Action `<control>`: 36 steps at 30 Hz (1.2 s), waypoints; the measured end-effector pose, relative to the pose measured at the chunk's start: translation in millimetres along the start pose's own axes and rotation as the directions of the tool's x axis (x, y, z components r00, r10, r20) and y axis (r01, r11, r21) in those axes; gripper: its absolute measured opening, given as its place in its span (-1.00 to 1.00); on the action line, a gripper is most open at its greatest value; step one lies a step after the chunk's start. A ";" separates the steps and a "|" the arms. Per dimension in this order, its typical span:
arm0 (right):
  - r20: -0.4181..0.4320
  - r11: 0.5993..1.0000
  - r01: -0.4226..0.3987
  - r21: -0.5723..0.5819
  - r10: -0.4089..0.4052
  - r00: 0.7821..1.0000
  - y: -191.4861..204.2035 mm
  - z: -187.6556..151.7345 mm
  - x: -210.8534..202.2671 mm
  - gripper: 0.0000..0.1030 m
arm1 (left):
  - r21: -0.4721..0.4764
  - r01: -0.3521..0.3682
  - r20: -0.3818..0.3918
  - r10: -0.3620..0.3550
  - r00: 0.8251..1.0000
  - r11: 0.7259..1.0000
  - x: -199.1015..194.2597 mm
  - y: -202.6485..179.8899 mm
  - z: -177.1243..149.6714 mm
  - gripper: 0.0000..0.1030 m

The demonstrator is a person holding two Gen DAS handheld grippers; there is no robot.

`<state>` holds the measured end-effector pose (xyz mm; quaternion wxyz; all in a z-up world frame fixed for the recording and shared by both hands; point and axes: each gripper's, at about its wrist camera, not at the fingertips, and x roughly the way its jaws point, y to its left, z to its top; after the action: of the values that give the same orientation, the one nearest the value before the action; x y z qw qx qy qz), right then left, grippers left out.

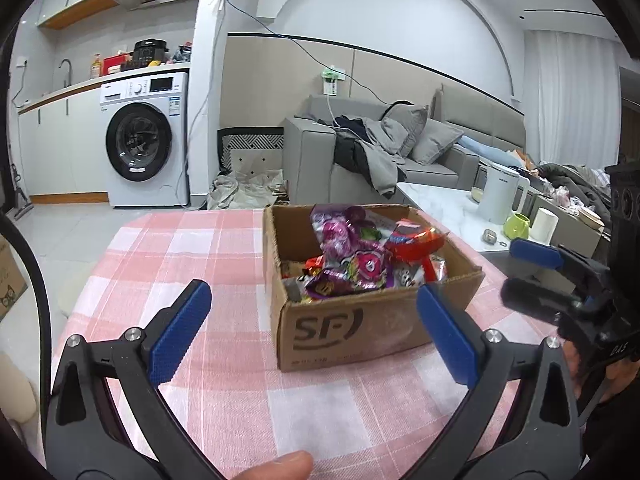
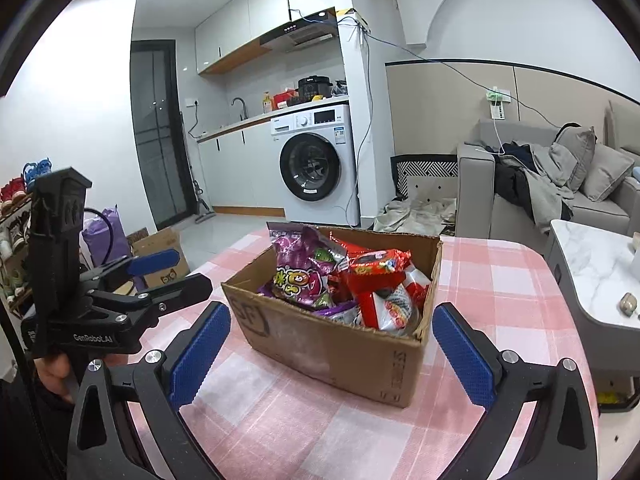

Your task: Organize snacks

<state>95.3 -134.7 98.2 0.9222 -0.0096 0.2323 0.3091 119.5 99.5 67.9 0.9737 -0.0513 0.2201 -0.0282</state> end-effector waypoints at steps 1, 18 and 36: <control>0.002 1.000 0.001 0.002 -0.001 1.000 0.0 -1.9 -1.3 0.99 | 0.001 -0.005 -0.002 0.005 1.000 1.000 -2.3 0.5 -4.0 0.98; 0.086 0.999 0.046 0.023 -0.048 0.995 -6.6 -36.9 -17.0 0.99 | 0.002 -0.048 0.043 0.047 0.998 0.999 -10.4 2.2 -35.2 0.98; 0.117 0.996 0.087 -0.008 -0.085 0.989 -3.3 -52.2 -15.6 0.99 | 0.020 -0.054 0.052 0.053 0.997 0.998 0.0 -2.0 -47.1 0.98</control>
<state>64.3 -154.6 58.0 0.9465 -0.0077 0.1752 0.2707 99.0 93.4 25.9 0.9799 -0.0359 0.1961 -0.0029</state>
